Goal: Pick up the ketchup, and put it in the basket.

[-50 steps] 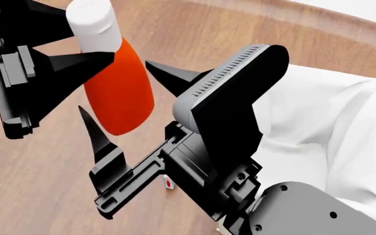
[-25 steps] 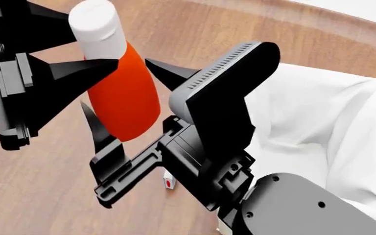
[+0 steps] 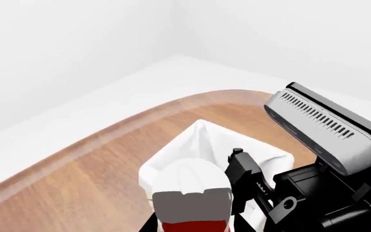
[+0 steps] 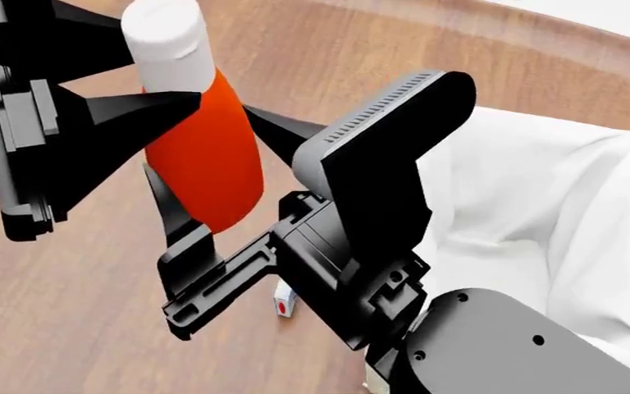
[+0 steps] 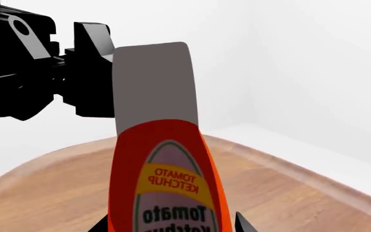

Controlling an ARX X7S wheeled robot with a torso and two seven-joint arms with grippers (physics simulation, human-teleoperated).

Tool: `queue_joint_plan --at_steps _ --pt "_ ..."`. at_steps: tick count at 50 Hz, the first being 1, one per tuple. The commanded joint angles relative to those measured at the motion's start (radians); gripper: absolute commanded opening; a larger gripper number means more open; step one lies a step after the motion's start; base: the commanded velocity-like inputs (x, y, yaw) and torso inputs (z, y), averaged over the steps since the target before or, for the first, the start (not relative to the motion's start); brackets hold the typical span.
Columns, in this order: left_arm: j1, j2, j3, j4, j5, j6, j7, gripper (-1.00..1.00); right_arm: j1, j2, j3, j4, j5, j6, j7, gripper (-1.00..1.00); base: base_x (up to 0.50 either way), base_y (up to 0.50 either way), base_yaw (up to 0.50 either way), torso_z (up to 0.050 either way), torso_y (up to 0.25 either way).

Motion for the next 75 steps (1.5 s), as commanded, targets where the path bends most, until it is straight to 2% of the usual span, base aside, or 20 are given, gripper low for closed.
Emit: queue_joint_plan --at_steps 1,12,13,29,43,46,49,59,63,64,75 --pt "-0.001 0.0 -0.006 -0.017 0.037 0.011 -0.023 -1.0 -0.008 -0.001 0.007 -0.002 -0.008 -0.006 -0.006 -1.0 0.0 0.0 0.0 0.01 0.0" --pt "0.005 0.001 -0.006 -0.024 0.027 0.006 -0.035 -1.0 -0.014 -0.004 0.008 0.005 -0.008 -0.01 -0.004 -1.0 0.0 0.0 0.0 0.0 0.001" --pt "0.007 0.0 -0.007 -0.021 0.026 0.006 -0.037 1.0 -0.014 -0.003 0.009 0.004 -0.006 -0.01 -0.004 -1.0 0.0 0.0 0.0 0.0 0.0" --pt "0.029 -0.004 -0.008 -0.021 0.02 0.017 -0.042 1.0 -0.022 -0.006 0.019 0.026 0.001 -0.022 -0.002 -1.0 0.0 0.0 0.0 0.0 0.0" --pt "0.067 -0.031 -0.031 -0.005 -0.001 0.034 -0.061 1.0 0.003 -0.032 0.031 0.129 -0.006 -0.03 -0.021 -1.0 0.0 0.0 0.0 0.0 0.001" --pt "0.081 -0.036 -0.056 0.009 0.002 0.057 -0.11 1.0 0.019 -0.032 0.028 0.145 -0.025 -0.027 -0.02 -1.0 0.0 0.0 0.0 0.0 0.0" --pt "0.111 -0.059 -0.103 0.056 -0.064 0.064 -0.152 1.0 0.037 -0.033 0.036 0.167 -0.019 -0.022 -0.025 -1.0 0.0 0.0 0.0 0.0 0.0" --pt "0.176 -0.097 -0.183 0.071 -0.124 0.118 -0.219 1.0 0.093 -0.038 0.058 0.241 -0.02 -0.014 -0.036 -1.0 0.0 0.0 0.0 0.0 0.0" --pt "0.233 -0.116 -0.214 0.088 -0.107 0.172 -0.242 1.0 0.11 -0.043 0.061 0.28 -0.031 -0.018 -0.048 -1.0 0.0 0.0 0.0 0.0 0.0" --pt "0.278 -0.128 -0.243 0.123 -0.074 0.237 -0.231 1.0 0.118 -0.044 0.061 0.293 -0.034 -0.014 -0.049 -1.0 0.0 0.0 0.0 0.01 0.0" --pt "0.427 -0.157 -0.326 0.167 -0.1 0.328 -0.338 1.0 0.163 -0.04 0.075 0.356 -0.038 -0.003 -0.058 -1.0 0.0 0.0 0.0 0.0 0.001"
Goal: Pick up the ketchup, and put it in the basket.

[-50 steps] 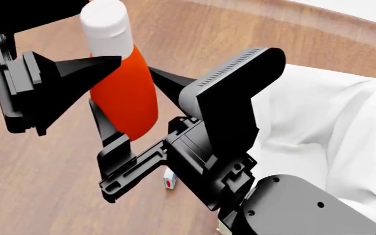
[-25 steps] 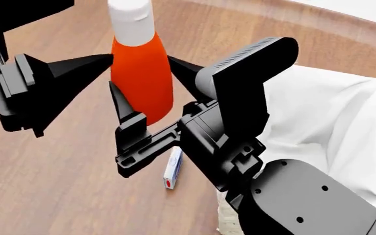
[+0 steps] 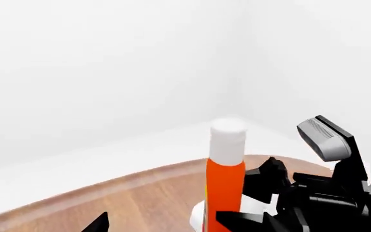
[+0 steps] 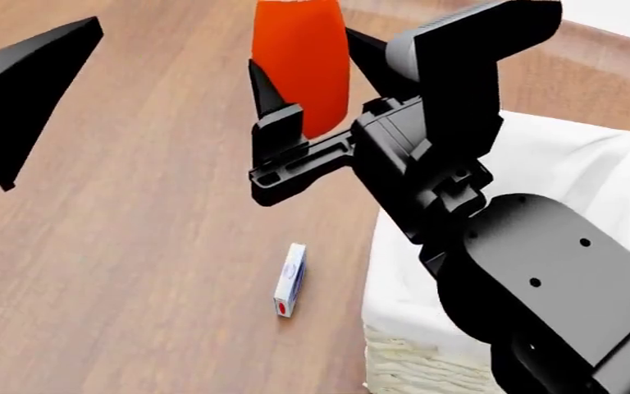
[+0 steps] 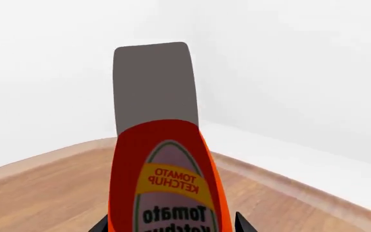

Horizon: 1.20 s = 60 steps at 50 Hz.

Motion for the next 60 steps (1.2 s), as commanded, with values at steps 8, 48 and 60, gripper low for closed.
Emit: queue_joint_plan --at_steps 8,48,60 --pt "0.27 -0.028 -0.108 0.14 0.118 0.224 -0.135 1.0 0.08 0.011 0.034 0.094 -0.026 0.024 -0.023 -1.0 0.0 0.0 0.0 0.0 0.0" --pt "0.803 0.062 -0.236 0.191 0.389 0.592 -0.326 1.0 0.239 0.047 0.076 0.236 0.072 0.274 0.211 -1.0 0.0 0.0 0.0 0.0 0.001" --pt "0.847 0.08 -0.244 0.166 0.416 0.637 -0.31 1.0 0.292 0.028 0.06 0.291 0.076 0.351 0.274 -1.0 0.0 0.0 0.0 0.001 0.0"
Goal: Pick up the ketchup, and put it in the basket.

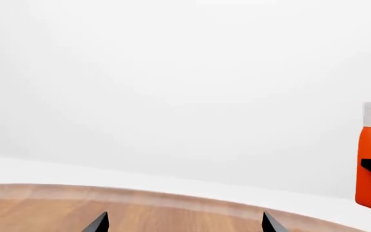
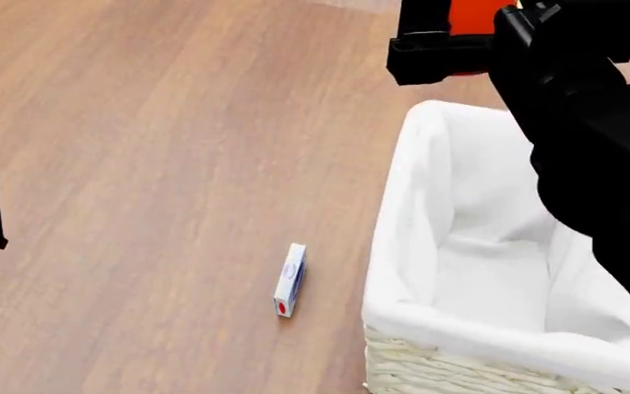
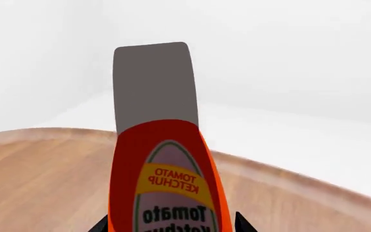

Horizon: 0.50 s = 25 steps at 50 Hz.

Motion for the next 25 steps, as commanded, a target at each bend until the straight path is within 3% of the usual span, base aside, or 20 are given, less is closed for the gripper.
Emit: queue_joint_plan --at_steps 1,17,25 --pt "0.049 0.018 -0.009 -0.023 0.025 0.042 0.008 1.0 0.066 -0.011 -0.009 0.052 -0.016 0.098 0.064 -1.0 0.0 0.0 0.0 0.0 0.0" --pt "0.034 0.024 -0.004 -0.003 -0.01 0.024 -0.005 1.0 0.179 -0.048 -0.043 0.204 -0.007 0.269 0.152 -1.0 0.0 0.0 0.0 0.0 0.001" --pt "0.031 0.025 -0.004 -0.005 -0.016 0.019 -0.013 1.0 0.304 -0.119 -0.028 0.441 0.096 0.505 0.218 -1.0 0.0 0.0 0.0 0.0 0.0"
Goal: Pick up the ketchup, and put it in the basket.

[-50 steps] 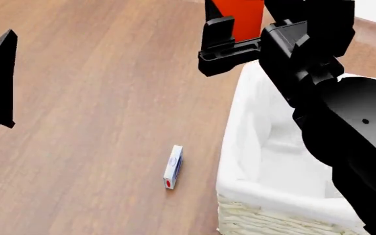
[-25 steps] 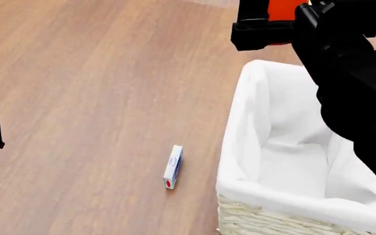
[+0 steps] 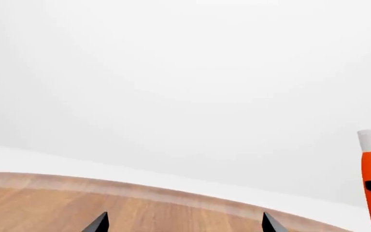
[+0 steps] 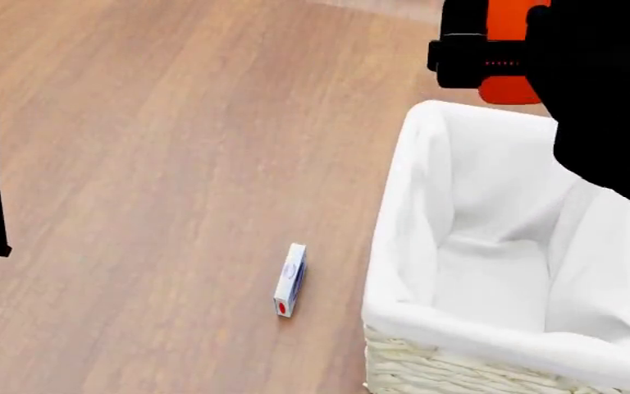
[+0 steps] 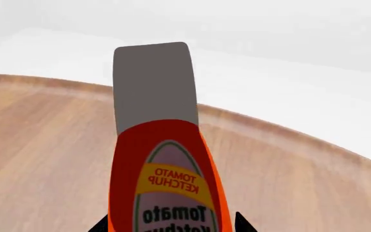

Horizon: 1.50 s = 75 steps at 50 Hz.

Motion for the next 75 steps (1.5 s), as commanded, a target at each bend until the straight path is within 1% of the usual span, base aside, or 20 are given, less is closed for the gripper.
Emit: queue_joint_plan --at_steps 1,3,4,10,13,17,18,26,27,28,36,40,41,43,49,54,57,60,68,75 --pt "-0.003 0.002 -0.002 0.008 -0.014 -0.007 -0.013 1.0 0.141 -0.071 0.011 0.232 0.057 0.228 0.064 -1.0 0.0 0.0 0.0 0.0 0.0" --pt "-0.004 0.001 -0.002 0.01 -0.015 -0.008 -0.015 1.0 0.157 -0.083 0.015 0.259 0.059 0.236 0.077 -1.0 0.0 0.0 0.0 0.0 0.0" --pt "-0.003 0.002 -0.002 0.01 -0.015 -0.007 -0.014 1.0 0.184 -0.097 -0.012 0.289 0.04 0.265 0.081 -1.0 0.0 0.0 0.0 0.0 0.0" --pt "-0.007 -0.001 -0.007 0.023 -0.029 -0.011 -0.024 1.0 0.221 -0.14 0.11 0.387 0.148 0.301 0.238 -1.0 0.0 0.0 0.0 0.0 0.002" --pt "-0.005 0.0 -0.006 0.027 -0.031 -0.012 -0.025 1.0 0.228 -0.149 0.112 0.404 0.145 0.297 0.258 -1.0 0.0 0.0 0.0 0.0 0.0" --pt "-0.007 -0.002 -0.007 0.033 -0.036 -0.015 -0.028 1.0 0.248 -0.167 0.08 0.456 0.117 0.299 0.221 -1.0 0.0 0.0 0.0 0.0 0.0" --pt "-0.006 -0.002 -0.007 0.034 -0.036 -0.015 -0.028 1.0 0.254 -0.182 0.11 0.507 0.135 0.289 0.271 -1.0 0.0 0.0 0.0 0.0 0.0" --pt "-0.005 0.0 -0.005 0.029 -0.039 -0.016 -0.029 1.0 0.287 -0.224 0.099 0.607 0.107 0.251 0.257 -1.0 0.0 0.0 0.0 0.0 0.0" --pt "-0.005 0.001 -0.004 0.028 -0.038 -0.016 -0.028 1.0 0.289 -0.229 0.107 0.623 0.111 0.244 0.271 -1.0 0.0 0.0 0.0 0.0 0.0" --pt "-0.005 0.001 -0.005 0.028 -0.04 -0.016 -0.029 1.0 0.3 -0.239 0.079 0.638 0.076 0.246 0.324 -1.0 0.0 0.0 0.0 0.0 0.0" --pt "-0.001 0.003 -0.007 0.025 -0.043 -0.015 -0.034 1.0 0.345 -0.297 0.088 0.812 0.069 0.241 0.368 -1.0 0.0 0.0 0.0 0.001 0.0" --pt "0.0 0.003 -0.01 0.022 -0.045 -0.014 -0.037 1.0 0.371 -0.321 0.06 0.888 0.029 0.226 0.395 -1.0 0.0 0.0 0.0 0.0 0.0" --pt "-0.026 -0.006 -0.012 0.033 -0.072 -0.038 -0.054 1.0 0.375 -0.325 0.062 0.906 0.027 0.226 0.411 -1.0 0.0 0.0 0.0 0.0 0.0" --pt "-0.032 -0.01 -0.017 0.038 -0.086 -0.043 -0.06 1.0 0.371 -0.325 0.07 0.912 0.026 0.233 0.428 -1.0 0.0 0.0 0.0 0.0 0.0" --pt "-0.029 -0.006 -0.018 0.03 -0.083 -0.04 -0.06 1.0 0.352 -0.329 0.106 0.916 0.004 0.291 0.399 -1.0 0.0 0.0 0.0 0.0 0.0" --pt "-0.027 -0.007 -0.019 0.029 -0.086 -0.041 -0.063 1.0 0.342 -0.332 0.217 0.917 -0.061 0.366 0.402 -1.0 0.0 0.0 0.0 0.0 0.002" --pt "-0.029 -0.005 -0.019 0.023 -0.088 -0.041 -0.063 1.0 0.34 -0.338 0.311 0.917 -0.162 0.401 0.375 -1.0 0.0 0.0 0.0 0.0 0.0" --pt "-0.027 -0.002 -0.016 0.015 -0.084 -0.038 -0.058 1.0 0.342 -0.353 0.412 0.917 -0.308 0.427 0.316 -1.0 0.0 0.0 0.0 0.0 0.0" --pt "-0.03 -0.002 -0.015 0.014 -0.088 -0.043 -0.062 1.0 0.335 -0.375 0.762 0.917 -0.712 0.466 0.197 -1.0 0.0 0.0 0.0 0.0 0.0" --pt "-0.029 -0.001 -0.016 0.011 -0.089 -0.041 -0.061 1.0 0.331 -0.384 0.916 0.917 -0.949 0.462 0.115 -1.0 0.0 0.0 0.0 0.0 0.0"
